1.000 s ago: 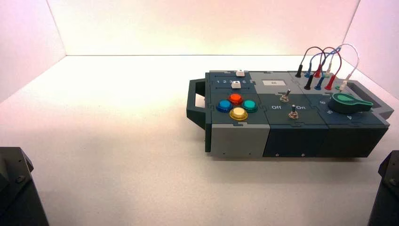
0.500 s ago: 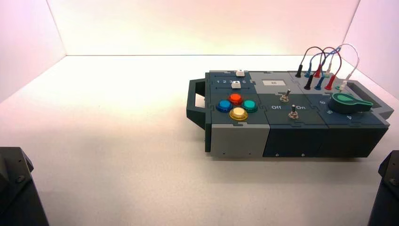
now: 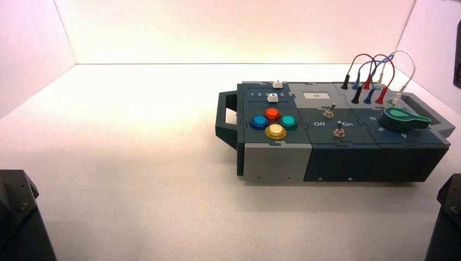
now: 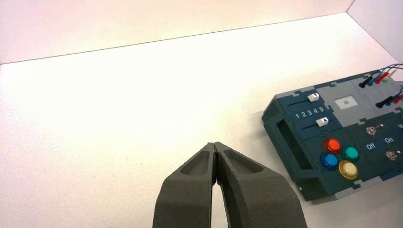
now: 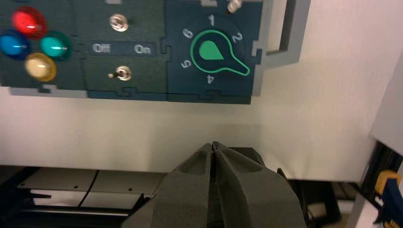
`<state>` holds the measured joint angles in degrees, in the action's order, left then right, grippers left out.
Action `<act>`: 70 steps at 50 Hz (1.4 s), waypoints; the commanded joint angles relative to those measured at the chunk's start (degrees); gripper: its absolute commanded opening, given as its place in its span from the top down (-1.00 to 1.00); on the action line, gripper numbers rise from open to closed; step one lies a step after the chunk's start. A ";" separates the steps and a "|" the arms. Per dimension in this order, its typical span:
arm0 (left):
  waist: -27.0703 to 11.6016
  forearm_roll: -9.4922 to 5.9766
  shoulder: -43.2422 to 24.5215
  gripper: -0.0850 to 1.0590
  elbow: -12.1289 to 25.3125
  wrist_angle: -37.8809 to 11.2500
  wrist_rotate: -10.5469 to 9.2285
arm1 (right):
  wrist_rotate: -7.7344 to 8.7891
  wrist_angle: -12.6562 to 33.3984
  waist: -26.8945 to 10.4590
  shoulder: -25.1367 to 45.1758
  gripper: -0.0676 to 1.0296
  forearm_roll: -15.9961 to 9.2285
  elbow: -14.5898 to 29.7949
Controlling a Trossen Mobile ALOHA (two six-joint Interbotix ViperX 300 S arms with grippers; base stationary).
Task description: Turn the knob to position 1.
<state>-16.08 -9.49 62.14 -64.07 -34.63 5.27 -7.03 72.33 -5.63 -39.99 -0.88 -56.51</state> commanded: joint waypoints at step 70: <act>0.18 -0.09 -0.88 0.91 1.32 0.35 0.18 | -0.26 -7.29 1.32 22.68 0.92 2.55 2.99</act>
<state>-16.08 -9.49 61.44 -64.07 -34.63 5.36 -7.03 65.21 -4.66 -17.40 1.49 -54.93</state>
